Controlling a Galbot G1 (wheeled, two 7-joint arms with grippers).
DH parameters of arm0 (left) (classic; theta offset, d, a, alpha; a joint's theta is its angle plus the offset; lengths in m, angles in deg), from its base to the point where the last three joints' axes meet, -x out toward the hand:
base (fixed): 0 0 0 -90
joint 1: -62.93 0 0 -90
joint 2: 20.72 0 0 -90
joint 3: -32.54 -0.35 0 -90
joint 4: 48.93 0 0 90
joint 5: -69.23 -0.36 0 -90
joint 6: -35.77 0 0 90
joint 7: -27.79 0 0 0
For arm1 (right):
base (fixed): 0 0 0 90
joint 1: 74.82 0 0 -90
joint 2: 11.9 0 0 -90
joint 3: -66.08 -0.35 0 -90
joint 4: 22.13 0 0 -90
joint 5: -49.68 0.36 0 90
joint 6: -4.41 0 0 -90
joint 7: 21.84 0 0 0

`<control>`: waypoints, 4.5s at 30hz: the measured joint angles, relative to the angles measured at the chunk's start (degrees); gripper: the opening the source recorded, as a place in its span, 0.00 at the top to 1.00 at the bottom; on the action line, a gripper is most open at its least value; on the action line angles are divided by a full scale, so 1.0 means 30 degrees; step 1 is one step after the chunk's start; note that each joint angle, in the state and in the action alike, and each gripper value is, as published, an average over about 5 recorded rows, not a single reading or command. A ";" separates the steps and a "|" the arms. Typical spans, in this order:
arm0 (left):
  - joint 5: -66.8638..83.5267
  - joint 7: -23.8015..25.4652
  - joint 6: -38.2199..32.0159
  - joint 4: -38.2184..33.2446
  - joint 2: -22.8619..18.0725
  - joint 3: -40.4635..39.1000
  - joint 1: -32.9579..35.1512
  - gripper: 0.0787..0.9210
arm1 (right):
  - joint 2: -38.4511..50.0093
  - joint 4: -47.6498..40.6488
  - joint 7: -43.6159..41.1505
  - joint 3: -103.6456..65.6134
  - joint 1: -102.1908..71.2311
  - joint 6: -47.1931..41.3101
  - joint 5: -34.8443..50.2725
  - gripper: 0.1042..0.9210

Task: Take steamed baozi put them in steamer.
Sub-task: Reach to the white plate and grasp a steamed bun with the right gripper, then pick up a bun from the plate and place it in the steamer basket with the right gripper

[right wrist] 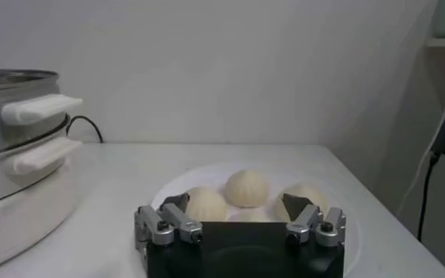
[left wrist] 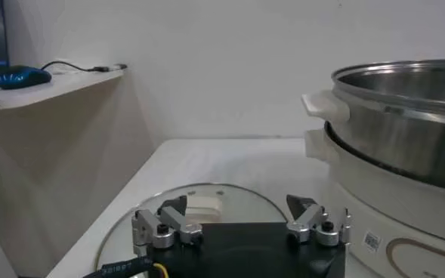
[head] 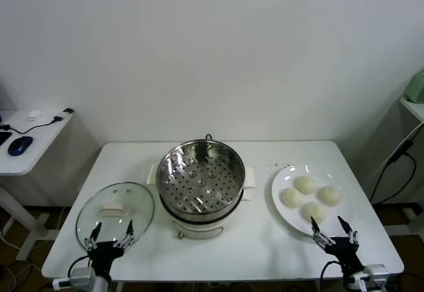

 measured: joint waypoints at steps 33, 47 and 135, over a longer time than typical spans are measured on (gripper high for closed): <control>-0.0008 0.0046 -0.0157 0.0350 0.0244 -0.0175 0.0144 0.12 | 0.9835 -1.3061 -2.0493 2.5734 3.1415 0.0847 -0.4212 0.12; 0.0011 0.0107 -0.0234 0.0608 0.0245 -0.0024 0.0031 0.12 | 0.6834 -1.7110 -2.2873 3.2446 3.5742 0.0492 -0.5393 0.12; -0.0285 -0.0085 -0.0753 0.0337 0.0443 -0.0189 0.0513 0.12 | -0.5162 -1.5229 -2.1222 3.8191 4.3092 1.2693 -0.8790 0.23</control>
